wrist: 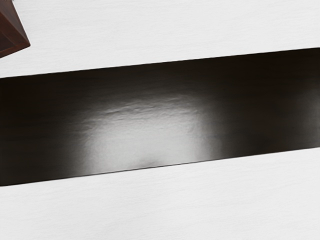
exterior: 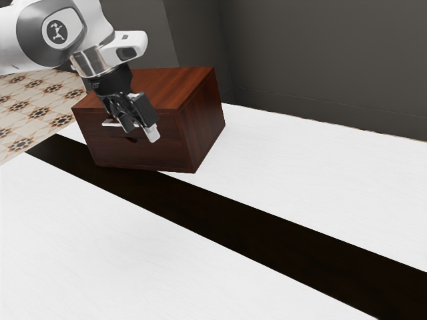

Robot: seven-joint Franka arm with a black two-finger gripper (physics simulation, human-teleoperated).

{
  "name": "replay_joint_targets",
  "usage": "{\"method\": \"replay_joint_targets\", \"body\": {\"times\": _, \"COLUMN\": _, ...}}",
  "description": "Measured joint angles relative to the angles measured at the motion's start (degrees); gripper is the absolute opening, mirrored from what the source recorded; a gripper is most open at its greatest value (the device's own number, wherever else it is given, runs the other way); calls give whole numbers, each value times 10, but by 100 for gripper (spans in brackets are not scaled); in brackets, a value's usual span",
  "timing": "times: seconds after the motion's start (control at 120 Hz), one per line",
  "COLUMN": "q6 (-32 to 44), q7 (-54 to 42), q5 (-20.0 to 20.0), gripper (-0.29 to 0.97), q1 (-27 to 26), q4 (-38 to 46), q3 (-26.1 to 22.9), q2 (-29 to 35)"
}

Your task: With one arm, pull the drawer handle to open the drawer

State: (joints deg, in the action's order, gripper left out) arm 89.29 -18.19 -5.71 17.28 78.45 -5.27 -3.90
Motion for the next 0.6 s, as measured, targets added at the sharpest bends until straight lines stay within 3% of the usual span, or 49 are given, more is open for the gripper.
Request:
{"method": "replay_joint_targets", "body": {"times": 0.233, "q6": -1, "q7": -6, "q5": 0, "gripper": 68, "q1": 0, "q4": -3, "q3": 0, "q2": -2}}
{"method": "replay_joint_targets", "body": {"times": 0.333, "q6": -17, "q7": -24, "q5": 10, "gripper": 68, "q1": -1, "q4": -98, "q3": 2, "q2": 12}}
{"method": "replay_joint_targets", "body": {"times": 0.425, "q6": -31, "q7": -96, "q5": 51, "gripper": 68, "q1": -4, "q4": -128, "q3": 13, "q2": 72}}
{"method": "replay_joint_targets", "body": {"times": 0.525, "q6": -51, "q7": -204, "q5": 79, "gripper": 68, "q1": -6, "q4": -130, "q3": 34, "q2": 91}}
{"method": "replay_joint_targets", "body": {"times": 0.6, "q6": -53, "q7": -286, "q5": 56, "gripper": 68, "q1": -15, "q4": -125, "q3": 96, "q2": 86}}
